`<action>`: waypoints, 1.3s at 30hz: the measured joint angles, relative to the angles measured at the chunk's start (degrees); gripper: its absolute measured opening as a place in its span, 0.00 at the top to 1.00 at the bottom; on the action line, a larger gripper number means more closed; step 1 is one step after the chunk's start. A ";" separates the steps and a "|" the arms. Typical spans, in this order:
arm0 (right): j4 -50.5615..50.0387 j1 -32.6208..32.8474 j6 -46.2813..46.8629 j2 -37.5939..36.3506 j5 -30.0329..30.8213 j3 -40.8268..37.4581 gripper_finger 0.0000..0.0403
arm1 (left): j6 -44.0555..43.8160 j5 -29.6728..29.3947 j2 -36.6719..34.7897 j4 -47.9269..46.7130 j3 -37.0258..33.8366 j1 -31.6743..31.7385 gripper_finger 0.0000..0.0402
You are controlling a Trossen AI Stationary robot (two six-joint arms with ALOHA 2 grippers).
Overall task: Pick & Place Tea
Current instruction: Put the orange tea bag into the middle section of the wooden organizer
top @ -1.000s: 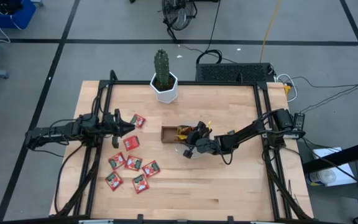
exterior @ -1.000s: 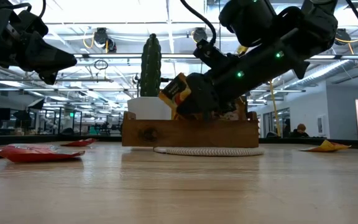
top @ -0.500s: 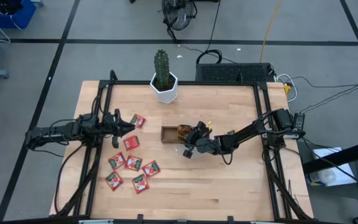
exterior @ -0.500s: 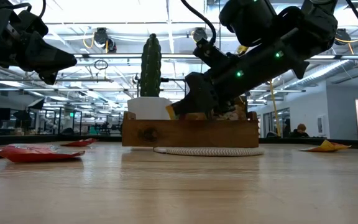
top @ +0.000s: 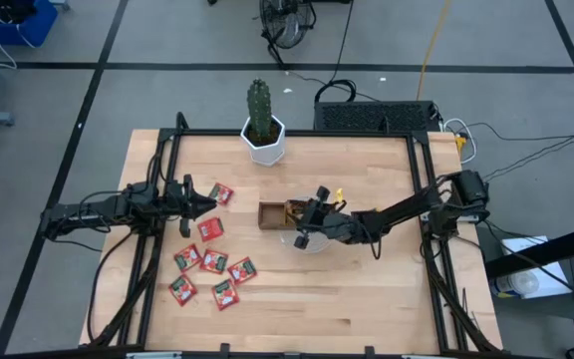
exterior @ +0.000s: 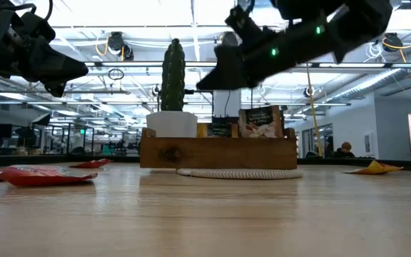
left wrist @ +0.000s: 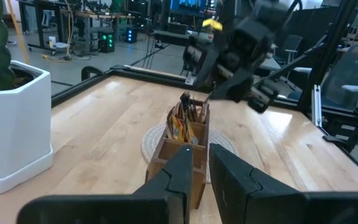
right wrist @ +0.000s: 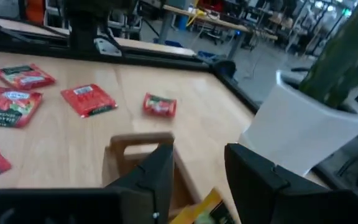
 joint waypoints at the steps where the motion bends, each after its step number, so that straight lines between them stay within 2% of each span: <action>1: -1.46 0.00 -1.11 -1.08 -0.11 0.55 0.68 | 0.01 0.00 0.00 0.02 0.01 0.00 0.86; 4: -14.01 0.00 -2.74 -4.13 -3.37 5.19 0.71 | 0.01 0.00 -0.01 0.00 0.00 -0.01 0.86; 8: -40.50 -0.03 -2.66 -4.50 -10.12 16.88 0.82 | 0.01 0.00 0.01 -0.01 0.01 0.01 0.86; 11: -56.83 -0.38 -2.78 -1.62 -15.79 25.71 0.96 | 0.01 0.00 0.01 -0.01 0.00 0.00 0.86; 16: -73.21 -2.16 -3.51 4.24 -17.49 36.09 1.00 | 0.01 0.00 0.01 0.02 0.01 0.01 0.86; 22: -78.46 -4.63 -2.03 9.34 -22.49 37.74 1.00 | 0.00 0.00 0.01 0.00 0.01 0.00 0.86; 27: -79.41 -5.40 -1.19 12.41 -22.73 37.79 1.00 | -0.02 0.00 0.01 -0.01 -0.01 0.01 0.86; 31: -79.42 -5.41 -1.17 14.04 -25.43 37.78 1.00 | 0.00 0.00 0.01 -0.01 0.01 -0.01 0.86; 39: -80.81 -5.62 -1.72 16.43 -25.44 37.81 1.00 | 0.01 0.00 0.01 -0.01 0.01 0.00 0.86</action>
